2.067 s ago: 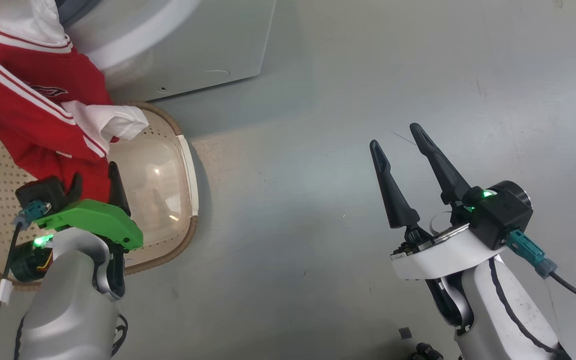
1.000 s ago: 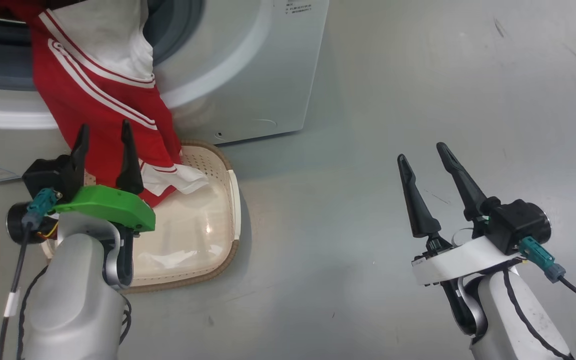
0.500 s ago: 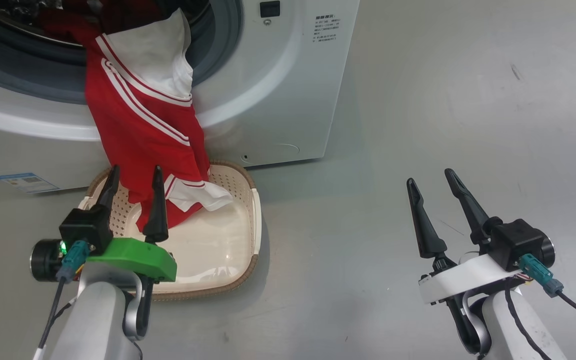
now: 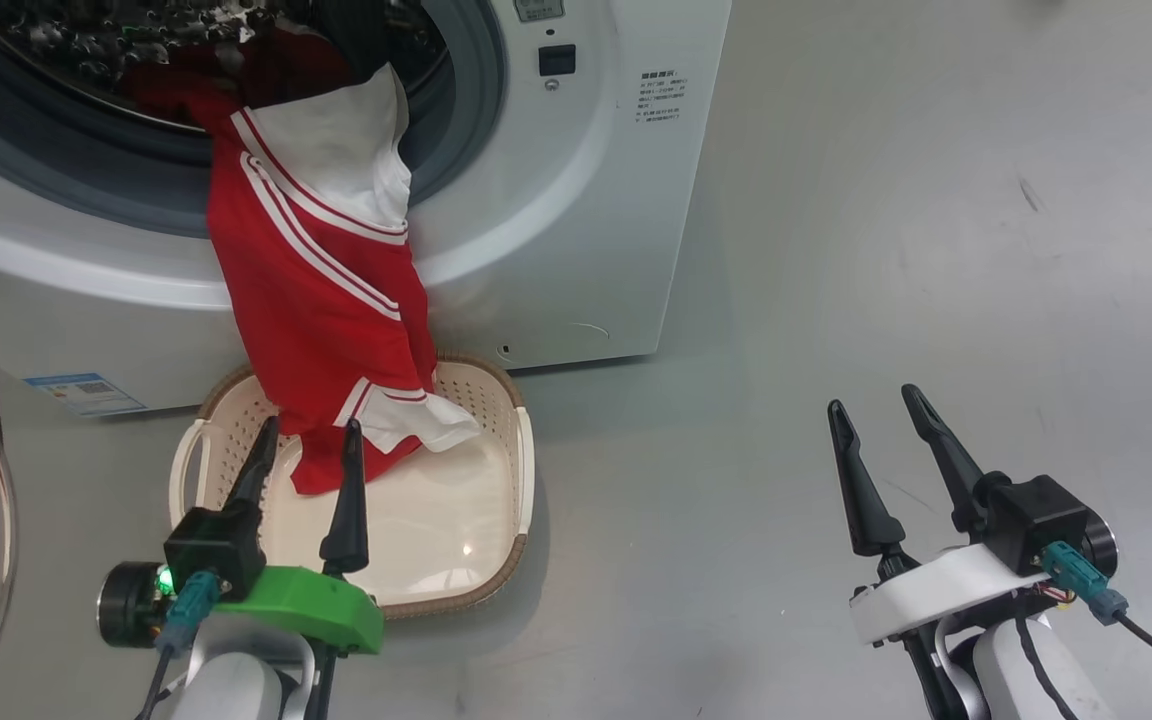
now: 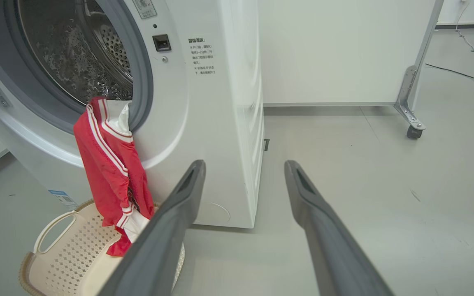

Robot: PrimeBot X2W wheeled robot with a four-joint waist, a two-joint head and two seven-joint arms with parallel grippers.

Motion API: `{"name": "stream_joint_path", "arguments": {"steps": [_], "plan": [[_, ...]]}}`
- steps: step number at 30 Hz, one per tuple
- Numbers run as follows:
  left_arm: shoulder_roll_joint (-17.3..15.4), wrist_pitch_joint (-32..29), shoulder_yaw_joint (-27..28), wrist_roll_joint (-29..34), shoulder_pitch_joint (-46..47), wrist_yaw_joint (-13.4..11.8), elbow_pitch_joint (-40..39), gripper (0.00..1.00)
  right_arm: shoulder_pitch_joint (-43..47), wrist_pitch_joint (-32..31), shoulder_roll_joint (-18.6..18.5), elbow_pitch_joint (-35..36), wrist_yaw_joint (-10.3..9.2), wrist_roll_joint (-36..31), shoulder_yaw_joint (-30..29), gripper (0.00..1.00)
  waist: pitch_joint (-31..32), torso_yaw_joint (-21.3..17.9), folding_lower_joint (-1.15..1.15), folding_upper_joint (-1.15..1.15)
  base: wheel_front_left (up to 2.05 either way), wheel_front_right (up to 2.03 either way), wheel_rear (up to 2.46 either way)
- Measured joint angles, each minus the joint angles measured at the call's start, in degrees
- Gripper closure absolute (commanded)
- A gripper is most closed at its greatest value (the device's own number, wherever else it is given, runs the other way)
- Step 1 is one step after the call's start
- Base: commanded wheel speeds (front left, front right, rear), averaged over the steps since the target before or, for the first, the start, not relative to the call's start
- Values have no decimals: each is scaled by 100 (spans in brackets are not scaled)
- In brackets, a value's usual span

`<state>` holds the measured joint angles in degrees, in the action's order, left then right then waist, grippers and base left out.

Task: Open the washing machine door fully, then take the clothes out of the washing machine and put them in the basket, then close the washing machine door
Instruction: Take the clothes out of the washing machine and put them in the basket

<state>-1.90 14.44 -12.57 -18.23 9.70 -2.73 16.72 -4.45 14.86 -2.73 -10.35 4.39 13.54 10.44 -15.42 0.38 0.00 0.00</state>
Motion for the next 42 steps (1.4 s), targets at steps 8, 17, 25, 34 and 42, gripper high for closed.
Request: {"name": "stream_joint_path", "arguments": {"steps": [8,17,25,34,42], "plan": [[-5,0,-98,0,-315,-57,-202,0,154,0,4,-32,0,2,12,0,145,35,0,0,0,0,0],[-10,0,-185,0,-471,-159,-425,0,154,0,8,-29,0,11,37,0,175,35,0,0,0,0,0],[-22,0,-243,-25,-559,-203,-560,0,154,0,8,-20,0,13,58,0,175,21,0,0,0,0,0],[-30,0,-330,-42,-656,-237,-690,0,154,0,8,9,0,38,103,0,121,19,0,0,0,0,0],[-33,0,-431,-40,-608,-280,-699,0,132,0,8,151,0,38,180,0,-157,7,0,0,0,0,0]]}}
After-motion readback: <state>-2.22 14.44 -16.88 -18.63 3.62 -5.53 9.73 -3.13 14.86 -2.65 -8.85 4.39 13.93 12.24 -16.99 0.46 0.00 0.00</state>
